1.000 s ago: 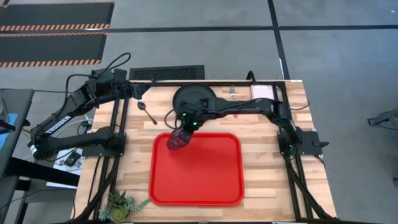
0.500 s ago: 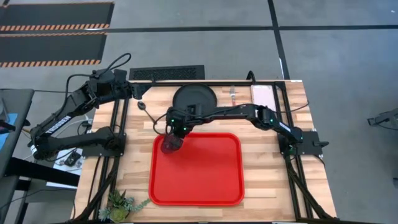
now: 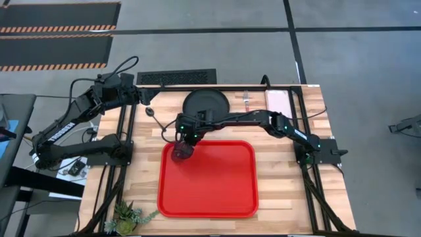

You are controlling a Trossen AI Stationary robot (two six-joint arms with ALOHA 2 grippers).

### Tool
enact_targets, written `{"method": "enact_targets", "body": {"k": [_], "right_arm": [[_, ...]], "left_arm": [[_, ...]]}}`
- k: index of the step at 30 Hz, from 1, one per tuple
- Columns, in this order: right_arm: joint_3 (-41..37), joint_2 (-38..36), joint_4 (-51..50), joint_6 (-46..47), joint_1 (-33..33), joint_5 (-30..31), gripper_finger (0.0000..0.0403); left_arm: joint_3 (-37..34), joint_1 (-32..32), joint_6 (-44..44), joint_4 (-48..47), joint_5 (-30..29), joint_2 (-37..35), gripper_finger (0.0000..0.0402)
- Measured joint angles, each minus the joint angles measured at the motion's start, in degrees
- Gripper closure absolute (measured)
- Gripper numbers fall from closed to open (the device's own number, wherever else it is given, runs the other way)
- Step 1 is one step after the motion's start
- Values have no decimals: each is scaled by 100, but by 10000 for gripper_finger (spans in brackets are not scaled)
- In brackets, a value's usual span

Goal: Pick and place plate/cup/fork/spoon on tray
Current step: Put the blue cup on the upper right of the red serving tray

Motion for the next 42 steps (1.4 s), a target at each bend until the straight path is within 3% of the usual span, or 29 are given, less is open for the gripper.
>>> {"method": "enact_targets", "body": {"k": [5, 19, 24, 33, 42], "right_arm": [[0, -30, -408, 41, 1, 18, 392], [-225, -1002, -2176, -98, 107, 352, 392], [-1187, -1781, -2237, 143, 123, 321, 392], [-4050, -3457, -1252, 1513, 243, 290, 392], [-4557, -3713, -1456, 1651, 14, 743, 394]], "left_arm": [[0, 0, 0, 0, 0, 0, 136], [0, 0, 2, -4, 66, 0, 136], [0, 2, 9, -11, 66, -11, 136], [0, 2, 48, -9, 70, -13, 136], [0, 2, 50, -4, 62, -13, 136]]}}
